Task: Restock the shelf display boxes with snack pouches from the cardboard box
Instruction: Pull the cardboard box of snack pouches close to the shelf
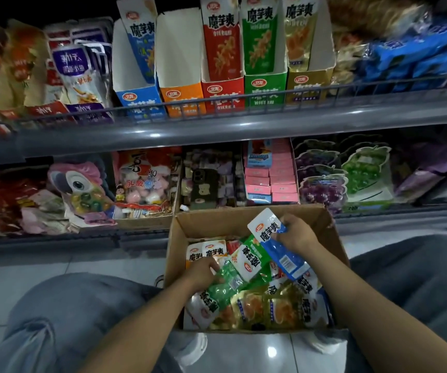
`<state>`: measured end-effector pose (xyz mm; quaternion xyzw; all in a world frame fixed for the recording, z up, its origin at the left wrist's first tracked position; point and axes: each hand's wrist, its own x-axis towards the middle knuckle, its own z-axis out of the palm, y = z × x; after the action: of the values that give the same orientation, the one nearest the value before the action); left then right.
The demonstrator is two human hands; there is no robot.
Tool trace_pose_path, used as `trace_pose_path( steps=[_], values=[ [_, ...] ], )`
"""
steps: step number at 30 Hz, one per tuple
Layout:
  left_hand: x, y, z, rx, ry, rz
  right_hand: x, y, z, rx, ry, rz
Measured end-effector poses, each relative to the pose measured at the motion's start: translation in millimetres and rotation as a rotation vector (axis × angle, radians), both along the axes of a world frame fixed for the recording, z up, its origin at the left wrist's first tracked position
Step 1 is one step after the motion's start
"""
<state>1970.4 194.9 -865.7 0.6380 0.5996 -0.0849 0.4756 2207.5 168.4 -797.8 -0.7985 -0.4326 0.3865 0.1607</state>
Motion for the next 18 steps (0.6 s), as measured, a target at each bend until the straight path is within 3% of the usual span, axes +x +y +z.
trace_pose_path(
  steps=[8,13,18],
  values=[
    [11,20,40,0.076,-0.179,0.275,7,0,20,0.12,0.111,-0.171],
    [12,15,81,-0.037,-0.302,0.35,12,-8,37,0.211,0.283,-0.288],
    [11,7,113,-0.138,-0.672,0.516,9,-18,53,0.276,0.484,-0.417]
  ],
)
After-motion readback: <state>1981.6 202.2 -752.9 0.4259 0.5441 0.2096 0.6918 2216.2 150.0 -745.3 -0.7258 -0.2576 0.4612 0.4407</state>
